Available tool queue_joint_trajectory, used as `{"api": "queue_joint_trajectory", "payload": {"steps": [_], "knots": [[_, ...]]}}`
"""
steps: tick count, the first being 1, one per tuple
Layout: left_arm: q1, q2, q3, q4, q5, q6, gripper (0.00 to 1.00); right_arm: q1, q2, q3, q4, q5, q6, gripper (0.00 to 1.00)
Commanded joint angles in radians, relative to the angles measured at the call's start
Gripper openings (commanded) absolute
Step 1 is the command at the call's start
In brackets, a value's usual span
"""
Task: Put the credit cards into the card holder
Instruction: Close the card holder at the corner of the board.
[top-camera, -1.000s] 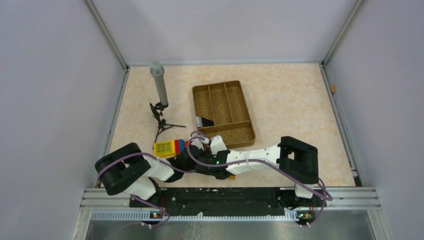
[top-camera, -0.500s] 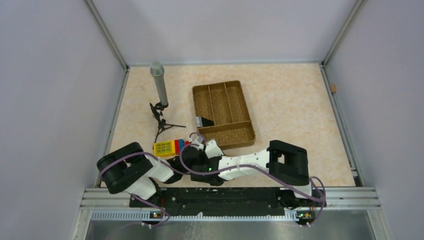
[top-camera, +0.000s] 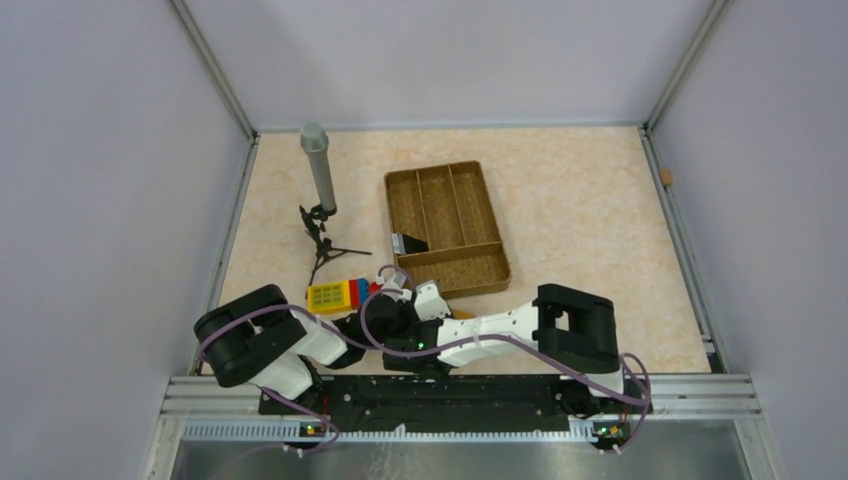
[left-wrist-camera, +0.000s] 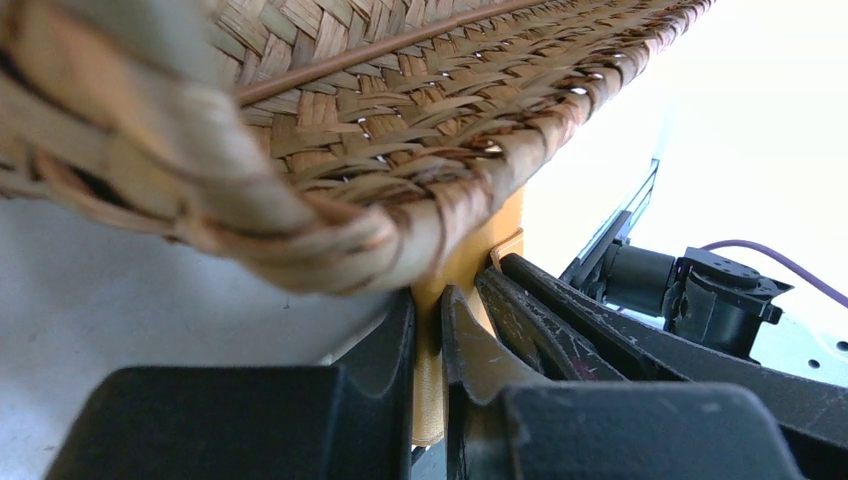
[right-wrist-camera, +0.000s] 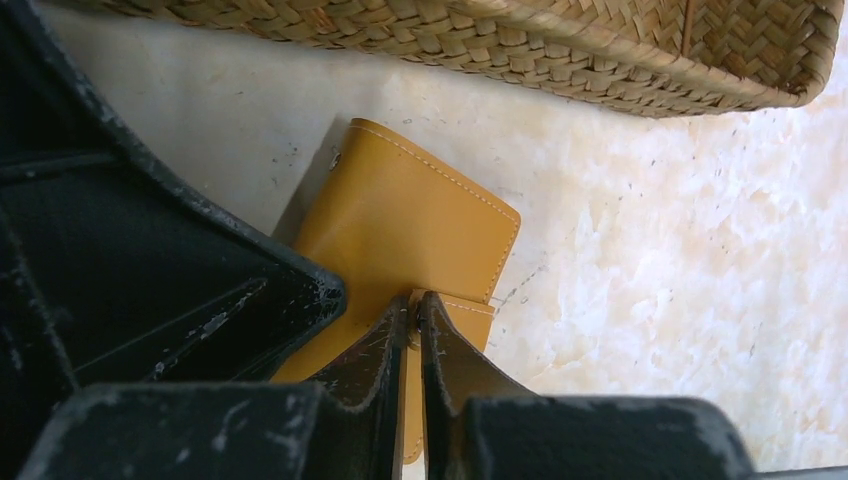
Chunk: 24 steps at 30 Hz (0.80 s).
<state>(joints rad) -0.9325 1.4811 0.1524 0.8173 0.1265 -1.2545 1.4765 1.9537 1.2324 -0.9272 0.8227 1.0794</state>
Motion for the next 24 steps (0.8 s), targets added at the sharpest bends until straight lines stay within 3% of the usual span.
{"api": "queue_joint_trajectory", "payload": {"steps": [1,10,24], "knots": [[-0.005,-0.036,-0.023,-0.116,-0.071,0.054,0.00,0.020,0.054,-0.042,0.187,-0.372,0.169,0.05],[-0.005,-0.138,-0.006,-0.264,-0.106,0.090,0.01,0.039,-0.073,0.007,0.050,-0.274,0.171,0.14],[-0.005,-0.179,0.020,-0.357,-0.117,0.122,0.01,0.062,-0.231,0.042,-0.104,-0.174,0.225,0.27]]}}
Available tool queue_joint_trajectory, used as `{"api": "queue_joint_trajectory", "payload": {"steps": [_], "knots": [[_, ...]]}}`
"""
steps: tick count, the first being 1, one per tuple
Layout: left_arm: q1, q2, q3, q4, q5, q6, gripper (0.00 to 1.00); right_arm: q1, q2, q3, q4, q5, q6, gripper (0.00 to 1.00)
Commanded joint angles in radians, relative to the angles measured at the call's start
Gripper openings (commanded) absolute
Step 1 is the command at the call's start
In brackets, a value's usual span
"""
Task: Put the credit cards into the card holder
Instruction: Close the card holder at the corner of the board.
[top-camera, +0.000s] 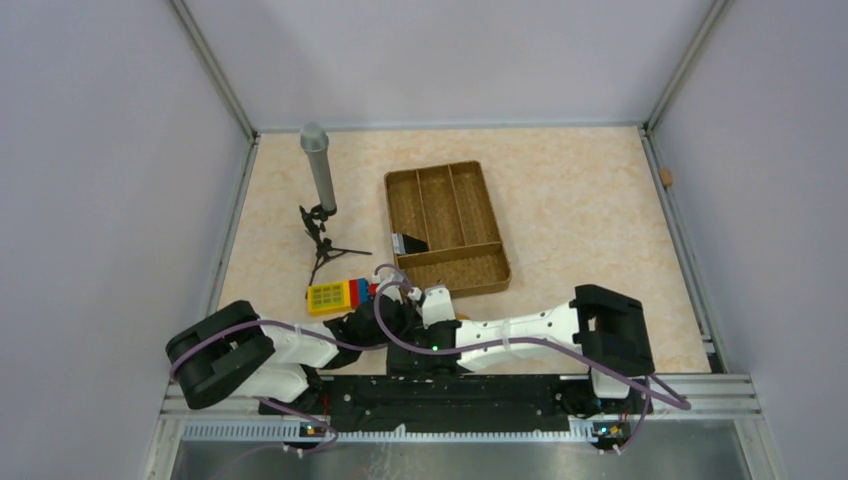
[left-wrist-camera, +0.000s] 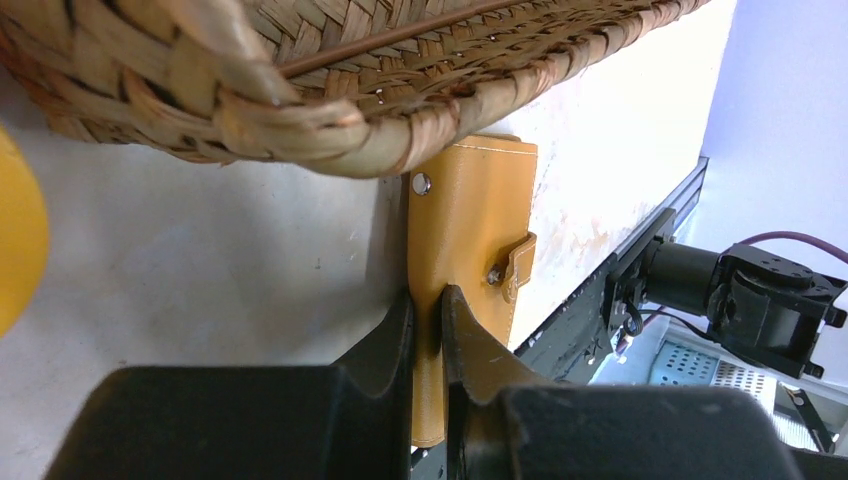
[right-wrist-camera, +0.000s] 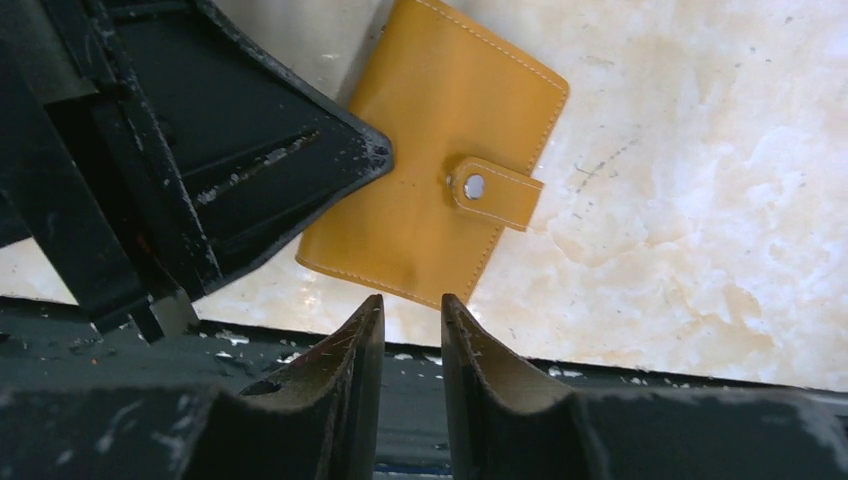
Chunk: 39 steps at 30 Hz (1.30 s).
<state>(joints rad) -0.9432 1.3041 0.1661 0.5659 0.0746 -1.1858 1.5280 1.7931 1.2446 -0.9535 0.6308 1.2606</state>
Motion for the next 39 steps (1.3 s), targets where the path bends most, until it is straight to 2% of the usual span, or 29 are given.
{"api": "queue_joint_trajectory", "payload": {"steps": [1,5,11,13,17,30,39], "knots": [[0.006,-0.001,0.006,-0.106,-0.065,0.052,0.01,0.011,-0.084,0.025,-0.092,0.025,0.052,0.28],[0.006,0.000,0.003,-0.101,-0.065,0.052,0.01,-0.004,-0.148,-0.032,-0.059,0.024,0.021,0.29],[0.006,-0.017,-0.003,-0.111,-0.065,0.051,0.01,-0.085,-0.227,-0.159,0.190,-0.066,-0.132,0.24],[0.006,-0.043,-0.014,-0.123,-0.065,0.048,0.01,-0.133,-0.226,-0.196,0.258,-0.106,-0.177,0.23],[0.006,-0.043,-0.013,-0.121,-0.065,0.049,0.01,-0.152,-0.199,-0.200,0.292,-0.118,-0.213,0.22],[0.006,-0.053,-0.013,-0.133,-0.065,0.049,0.01,-0.172,-0.061,-0.110,0.225,-0.081,-0.226,0.21],[0.006,-0.051,-0.013,-0.133,-0.065,0.049,0.01,-0.171,-0.041,-0.046,0.138,-0.021,-0.227,0.21]]}}
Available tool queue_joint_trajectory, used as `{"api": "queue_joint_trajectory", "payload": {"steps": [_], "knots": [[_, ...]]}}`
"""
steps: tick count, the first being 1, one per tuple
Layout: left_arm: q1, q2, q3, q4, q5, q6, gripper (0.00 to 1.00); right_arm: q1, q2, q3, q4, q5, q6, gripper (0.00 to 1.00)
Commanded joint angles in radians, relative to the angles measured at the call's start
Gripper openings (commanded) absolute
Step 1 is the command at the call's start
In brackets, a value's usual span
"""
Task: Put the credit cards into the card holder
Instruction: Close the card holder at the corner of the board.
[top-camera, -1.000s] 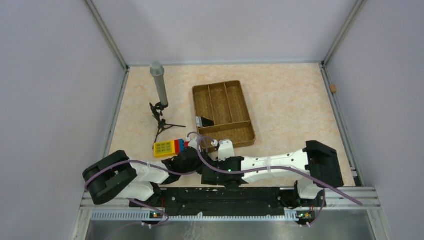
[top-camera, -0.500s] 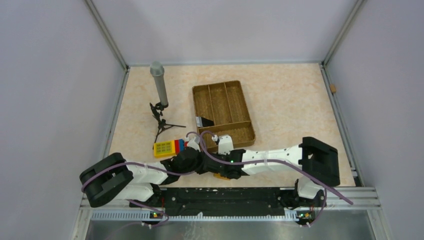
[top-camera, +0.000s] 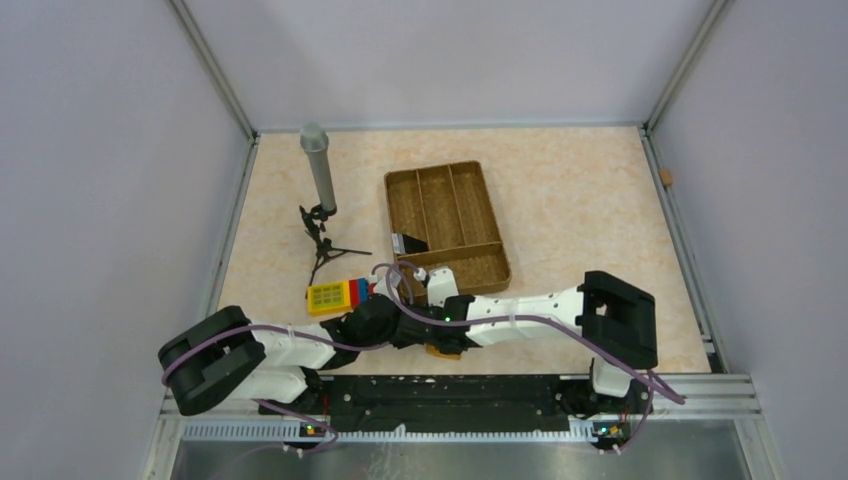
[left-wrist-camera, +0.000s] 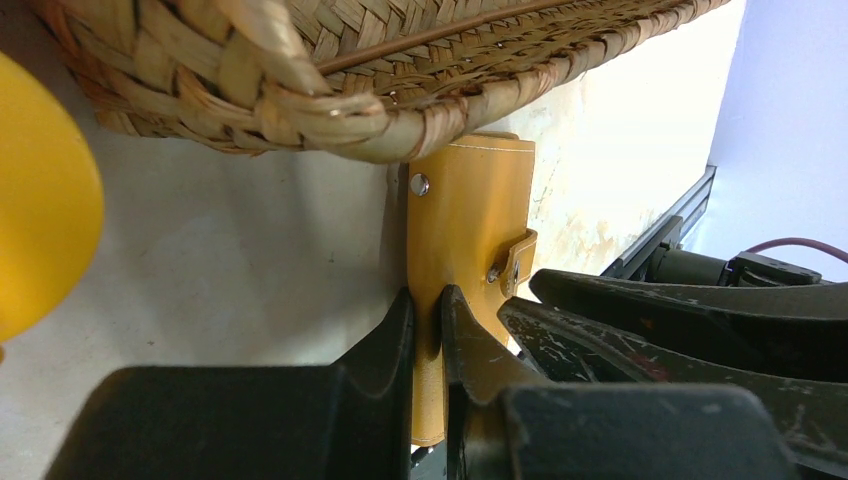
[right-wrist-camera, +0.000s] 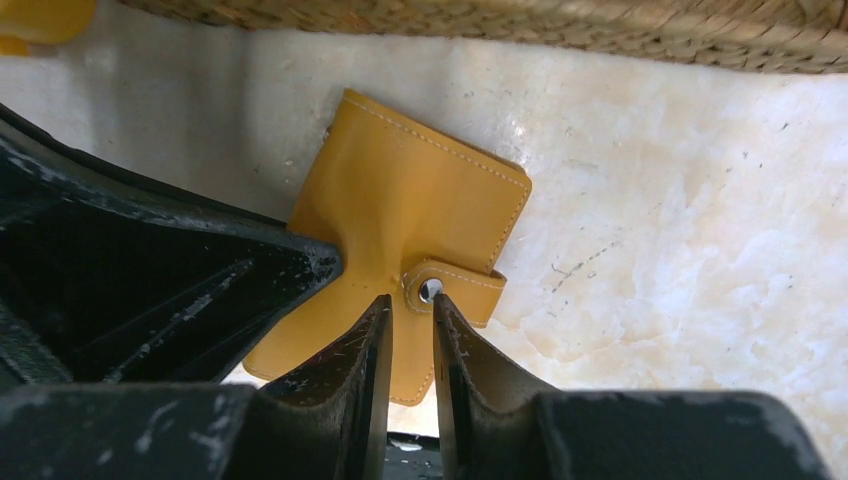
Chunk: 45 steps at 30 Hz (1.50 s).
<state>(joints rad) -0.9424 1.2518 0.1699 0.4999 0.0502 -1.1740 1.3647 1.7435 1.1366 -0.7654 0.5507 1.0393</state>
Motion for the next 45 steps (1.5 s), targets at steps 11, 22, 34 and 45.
{"api": "queue_joint_trajectory", "payload": {"steps": [11,22,34,45], "knots": [[0.005,-0.001,-0.020,-0.064,-0.041,0.037,0.01,-0.008,0.056,0.076,-0.058,0.045,-0.012,0.20],[0.005,0.003,-0.021,-0.061,-0.041,0.037,0.01,-0.008,0.047,0.097,-0.094,0.066,0.001,0.03],[0.004,0.004,-0.022,-0.059,-0.040,0.040,0.01,-0.002,0.029,0.073,-0.057,0.051,0.000,0.00],[0.004,0.003,-0.023,-0.060,-0.041,0.040,0.01,-0.001,0.036,0.058,-0.006,0.022,-0.023,0.00]]}}
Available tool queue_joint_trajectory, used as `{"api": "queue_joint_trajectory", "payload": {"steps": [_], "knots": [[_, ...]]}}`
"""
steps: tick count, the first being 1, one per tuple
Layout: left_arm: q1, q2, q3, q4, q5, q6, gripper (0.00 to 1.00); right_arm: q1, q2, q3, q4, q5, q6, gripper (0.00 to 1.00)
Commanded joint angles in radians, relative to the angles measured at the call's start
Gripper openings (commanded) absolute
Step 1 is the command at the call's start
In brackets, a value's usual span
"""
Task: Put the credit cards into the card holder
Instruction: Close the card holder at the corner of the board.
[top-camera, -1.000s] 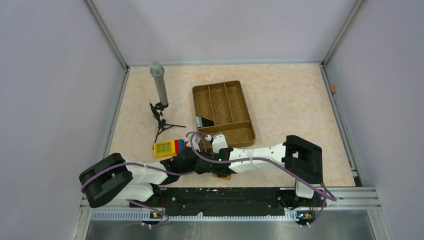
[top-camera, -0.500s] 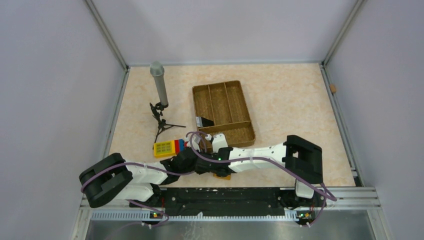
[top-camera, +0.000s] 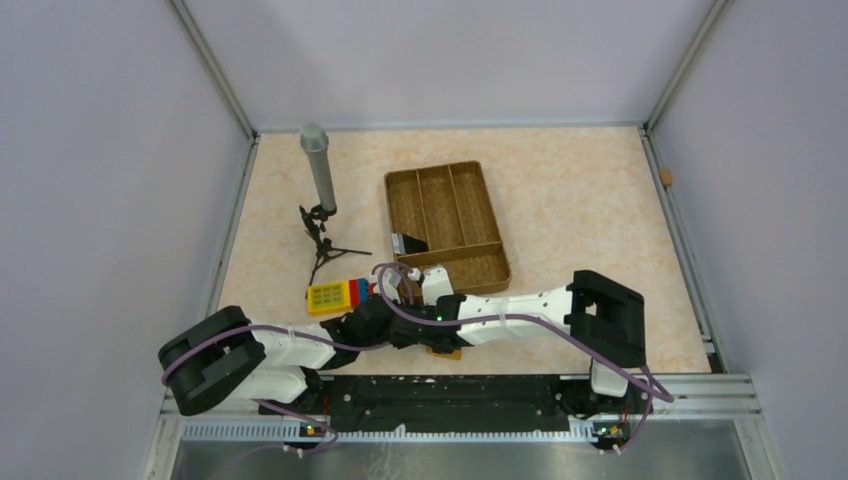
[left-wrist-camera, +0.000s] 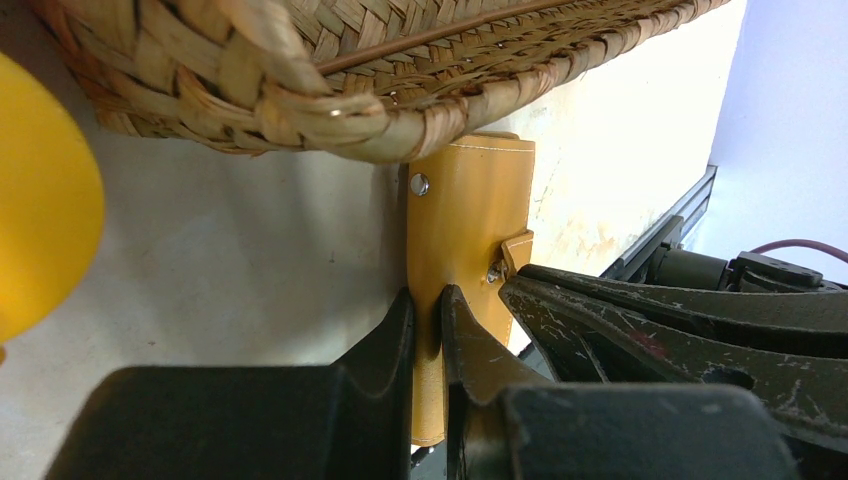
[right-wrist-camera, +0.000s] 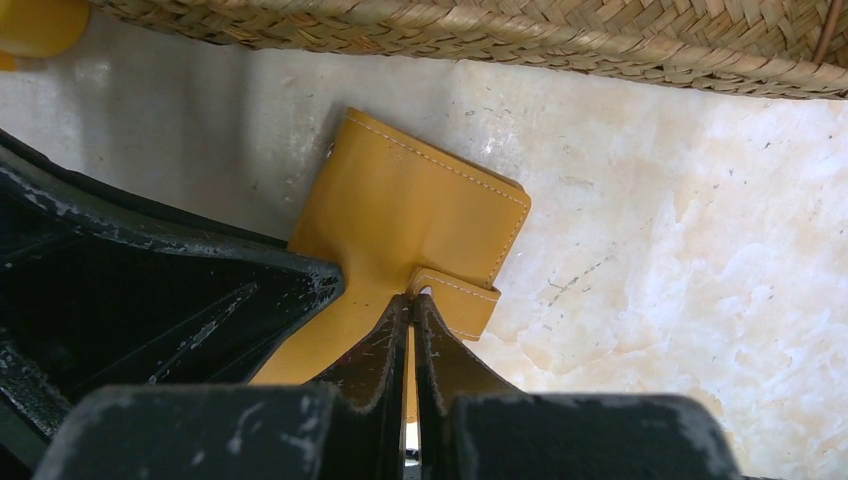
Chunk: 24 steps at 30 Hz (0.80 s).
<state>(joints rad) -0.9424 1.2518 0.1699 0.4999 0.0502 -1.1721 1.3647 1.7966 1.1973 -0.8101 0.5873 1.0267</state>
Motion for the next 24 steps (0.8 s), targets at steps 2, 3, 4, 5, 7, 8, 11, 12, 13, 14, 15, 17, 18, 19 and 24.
{"api": "queue_joint_trajectory", "payload": {"steps": [2,3,4,5,7,8,11,12,13,14,15,17,18,19,24], "knots": [[0.004,0.003,-0.022,-0.059,-0.040,0.039,0.01,-0.002,-0.017,-0.003,0.036,-0.019,-0.011,0.00],[0.004,0.003,-0.022,-0.059,-0.040,0.038,0.01,-0.002,-0.016,-0.003,0.032,-0.020,-0.012,0.00],[0.004,0.003,-0.023,-0.058,-0.041,0.038,0.01,-0.003,-0.017,-0.002,0.028,-0.020,-0.011,0.00],[0.004,0.003,-0.022,-0.059,-0.041,0.038,0.01,-0.001,-0.021,-0.004,0.024,-0.023,-0.010,0.00],[0.004,0.001,-0.023,-0.058,-0.041,0.039,0.01,0.000,-0.025,-0.008,0.027,-0.032,-0.011,0.00],[0.004,0.001,-0.024,-0.059,-0.040,0.039,0.01,-0.001,-0.028,-0.011,0.033,-0.038,-0.014,0.00],[0.004,0.002,-0.024,-0.059,-0.040,0.039,0.01,-0.001,-0.031,-0.017,0.042,-0.049,-0.018,0.00],[0.004,0.002,-0.024,-0.060,-0.041,0.038,0.01,0.000,-0.031,-0.020,0.046,-0.050,-0.019,0.00],[0.004,0.002,-0.024,-0.059,-0.041,0.038,0.01,0.000,-0.031,-0.021,0.050,-0.054,-0.021,0.00],[0.003,0.002,-0.024,-0.059,-0.041,0.038,0.01,0.000,-0.030,-0.020,0.051,-0.054,-0.023,0.00],[0.004,0.001,-0.024,-0.060,-0.041,0.038,0.01,0.000,-0.029,-0.020,0.052,-0.055,-0.023,0.00],[0.004,0.001,-0.024,-0.059,-0.040,0.037,0.01,0.000,-0.028,-0.019,0.054,-0.053,-0.022,0.00],[0.004,-0.001,-0.023,-0.058,-0.041,0.038,0.01,0.000,-0.028,-0.021,0.055,-0.053,-0.022,0.00],[0.004,-0.001,-0.024,-0.058,-0.041,0.038,0.01,0.000,-0.027,-0.024,0.060,-0.051,-0.023,0.00],[0.004,0.000,-0.024,-0.060,-0.041,0.038,0.01,0.000,-0.012,-0.027,0.083,-0.053,-0.033,0.00]]}}
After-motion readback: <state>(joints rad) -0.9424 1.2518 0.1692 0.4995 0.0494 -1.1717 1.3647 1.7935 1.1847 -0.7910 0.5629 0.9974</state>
